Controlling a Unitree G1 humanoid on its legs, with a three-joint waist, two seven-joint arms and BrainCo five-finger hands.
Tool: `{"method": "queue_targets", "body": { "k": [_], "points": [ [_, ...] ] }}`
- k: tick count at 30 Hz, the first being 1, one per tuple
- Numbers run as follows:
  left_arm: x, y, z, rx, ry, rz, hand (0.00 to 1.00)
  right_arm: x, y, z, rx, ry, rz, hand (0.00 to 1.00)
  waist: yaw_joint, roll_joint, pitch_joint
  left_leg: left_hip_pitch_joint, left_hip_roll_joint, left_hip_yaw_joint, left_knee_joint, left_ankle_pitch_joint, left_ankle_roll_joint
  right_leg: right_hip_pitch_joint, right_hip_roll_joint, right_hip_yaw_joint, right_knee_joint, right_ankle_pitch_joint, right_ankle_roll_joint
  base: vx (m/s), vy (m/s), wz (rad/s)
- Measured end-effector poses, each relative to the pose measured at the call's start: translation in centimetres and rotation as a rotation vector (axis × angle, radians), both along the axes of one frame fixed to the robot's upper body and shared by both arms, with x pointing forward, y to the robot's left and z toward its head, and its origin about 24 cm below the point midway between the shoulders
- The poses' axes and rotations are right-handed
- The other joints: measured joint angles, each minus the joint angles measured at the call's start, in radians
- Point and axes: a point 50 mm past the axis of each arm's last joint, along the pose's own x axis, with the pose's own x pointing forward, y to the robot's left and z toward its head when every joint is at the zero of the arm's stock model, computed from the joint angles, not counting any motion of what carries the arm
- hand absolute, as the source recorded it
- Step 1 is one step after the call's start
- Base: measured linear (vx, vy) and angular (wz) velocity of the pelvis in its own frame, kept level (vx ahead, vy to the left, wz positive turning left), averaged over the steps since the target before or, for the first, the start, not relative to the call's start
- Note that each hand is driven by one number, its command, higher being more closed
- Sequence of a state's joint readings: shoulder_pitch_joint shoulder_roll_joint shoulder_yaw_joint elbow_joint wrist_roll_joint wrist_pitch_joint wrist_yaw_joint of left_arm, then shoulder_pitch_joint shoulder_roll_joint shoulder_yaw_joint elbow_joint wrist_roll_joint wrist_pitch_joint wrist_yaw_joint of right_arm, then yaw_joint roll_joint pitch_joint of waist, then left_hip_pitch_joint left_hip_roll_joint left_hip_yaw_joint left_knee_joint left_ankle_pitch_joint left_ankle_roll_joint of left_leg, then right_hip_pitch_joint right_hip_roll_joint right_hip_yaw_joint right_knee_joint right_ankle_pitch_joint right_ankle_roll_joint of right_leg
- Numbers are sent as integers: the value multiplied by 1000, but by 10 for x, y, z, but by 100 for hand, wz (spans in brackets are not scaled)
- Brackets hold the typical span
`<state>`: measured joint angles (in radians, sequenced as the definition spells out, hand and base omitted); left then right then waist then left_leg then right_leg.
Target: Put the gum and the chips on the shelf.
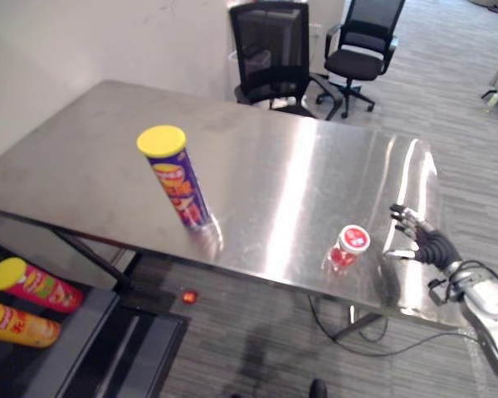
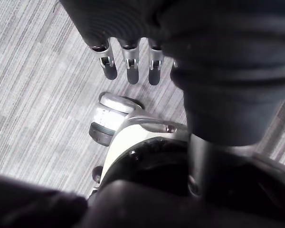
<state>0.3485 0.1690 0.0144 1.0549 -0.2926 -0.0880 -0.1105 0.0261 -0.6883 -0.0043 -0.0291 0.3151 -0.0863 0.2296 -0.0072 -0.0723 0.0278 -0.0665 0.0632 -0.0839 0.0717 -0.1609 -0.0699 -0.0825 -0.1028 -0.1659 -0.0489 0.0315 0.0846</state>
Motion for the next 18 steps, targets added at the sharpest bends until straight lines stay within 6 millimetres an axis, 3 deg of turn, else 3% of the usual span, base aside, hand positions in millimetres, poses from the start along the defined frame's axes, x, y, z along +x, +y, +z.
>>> {"method": "queue_targets", "body": {
  "k": [3, 13, 18],
  "points": [
    [1, 1, 0, -1, -5, 2, 0, 0, 8, -1, 1, 4, 36, 0, 13, -4, 10, -1, -1, -2, 1, 0, 0, 1, -1, -1, 0, 0, 0, 0, 0, 1],
    [3, 2, 1, 5, -26, 6, 0, -4, 37, 6, 20, -18, 188, 0, 15, -10, 34, -1, 0, -5, -1, 1, 2, 1, 1, -2, -3, 0, 0, 0, 0, 0],
    [7, 3, 2, 7, -47, 14, 0, -6, 49, 18, 21, -68, 246, 0, 16, -15, 44, -1, 2, -8, -2, 2, 2, 4, 2, 5, -3, 0, 0, 0, 0, 0]
  ]
}}
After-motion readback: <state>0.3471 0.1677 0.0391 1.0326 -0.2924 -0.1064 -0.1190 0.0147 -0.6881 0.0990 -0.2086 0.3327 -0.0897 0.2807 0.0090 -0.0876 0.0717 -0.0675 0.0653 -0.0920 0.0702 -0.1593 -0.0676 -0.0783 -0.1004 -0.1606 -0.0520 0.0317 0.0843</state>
